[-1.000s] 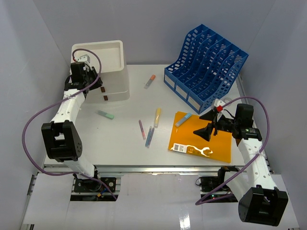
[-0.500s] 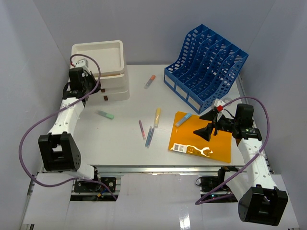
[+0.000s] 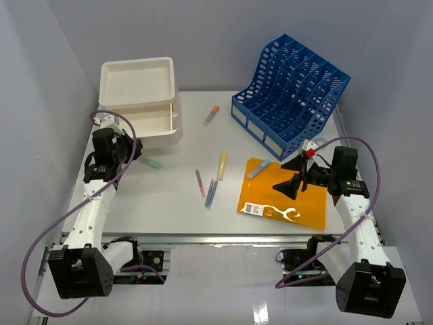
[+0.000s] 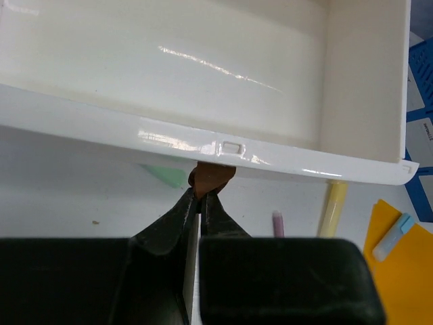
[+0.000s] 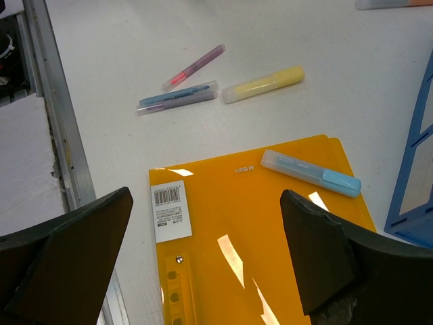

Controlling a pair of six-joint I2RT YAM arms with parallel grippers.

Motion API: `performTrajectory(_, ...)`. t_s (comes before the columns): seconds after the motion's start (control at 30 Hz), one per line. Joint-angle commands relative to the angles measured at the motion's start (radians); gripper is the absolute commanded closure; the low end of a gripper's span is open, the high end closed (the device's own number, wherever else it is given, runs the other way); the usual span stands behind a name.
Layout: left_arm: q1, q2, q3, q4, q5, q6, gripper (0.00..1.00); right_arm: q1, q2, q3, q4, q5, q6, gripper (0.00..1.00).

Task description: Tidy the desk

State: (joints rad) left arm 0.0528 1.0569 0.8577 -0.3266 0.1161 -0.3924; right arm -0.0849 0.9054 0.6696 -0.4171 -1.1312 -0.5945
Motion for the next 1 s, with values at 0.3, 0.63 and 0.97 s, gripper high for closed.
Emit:
performTrajectory(0.3,0.001,-0.095,-0.015,-0.02,0.1,-0.066,0.11,-0.004,-0.002,-0.019,0.007,-0.033,-0.008,0.03)
performTrajectory(0.63,0.002,-0.417,-0.282,-0.136,0.006,-0.619,0.21,-0.004,-0.002,-0.021,0.011,-0.032,-0.005,0.03)
performTrajectory(0.97,0.002,-0.165,-0.374,-0.069,-0.044,-0.906,0.28,-0.004,-0.007,-0.018,0.011,-0.033,-0.001,0.03)
